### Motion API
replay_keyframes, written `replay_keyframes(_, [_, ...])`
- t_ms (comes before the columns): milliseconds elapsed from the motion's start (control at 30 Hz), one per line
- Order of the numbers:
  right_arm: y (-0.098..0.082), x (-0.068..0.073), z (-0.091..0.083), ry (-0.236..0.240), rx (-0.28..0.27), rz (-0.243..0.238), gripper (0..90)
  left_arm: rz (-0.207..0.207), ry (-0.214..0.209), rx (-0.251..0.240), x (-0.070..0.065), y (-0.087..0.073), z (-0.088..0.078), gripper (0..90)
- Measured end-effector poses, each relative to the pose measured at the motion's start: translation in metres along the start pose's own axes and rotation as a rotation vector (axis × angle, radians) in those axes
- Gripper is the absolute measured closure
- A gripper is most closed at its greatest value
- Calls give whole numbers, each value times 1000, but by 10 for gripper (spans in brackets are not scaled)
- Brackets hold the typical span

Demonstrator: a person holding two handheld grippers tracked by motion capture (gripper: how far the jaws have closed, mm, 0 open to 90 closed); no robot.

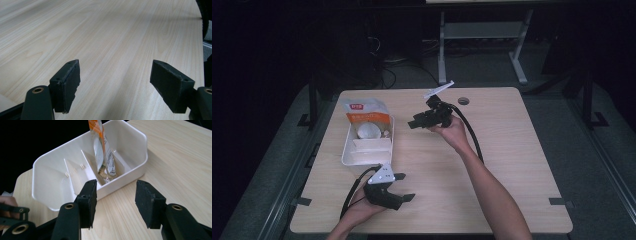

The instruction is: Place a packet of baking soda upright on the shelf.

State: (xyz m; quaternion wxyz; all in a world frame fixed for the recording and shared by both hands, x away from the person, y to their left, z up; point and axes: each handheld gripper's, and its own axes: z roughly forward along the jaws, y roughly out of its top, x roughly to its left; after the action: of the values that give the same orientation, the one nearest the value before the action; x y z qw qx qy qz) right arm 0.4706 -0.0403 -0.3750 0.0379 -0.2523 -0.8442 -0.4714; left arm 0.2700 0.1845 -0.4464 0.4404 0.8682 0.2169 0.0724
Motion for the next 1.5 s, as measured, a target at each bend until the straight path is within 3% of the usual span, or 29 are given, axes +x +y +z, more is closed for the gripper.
replay_keyframes(600, [-22,-2,-51,-14,-28,37,443,-1,-5,3,0,1,3,240])
replay_keyframes(700, [-29,-1,-60,-40,-39,28,429,-6,-10,6,1,1,3,240])
replay_keyframes(1500, [-90,14,-116,-60,-53,61,383,-36,-12,-9,2,3,8,244])
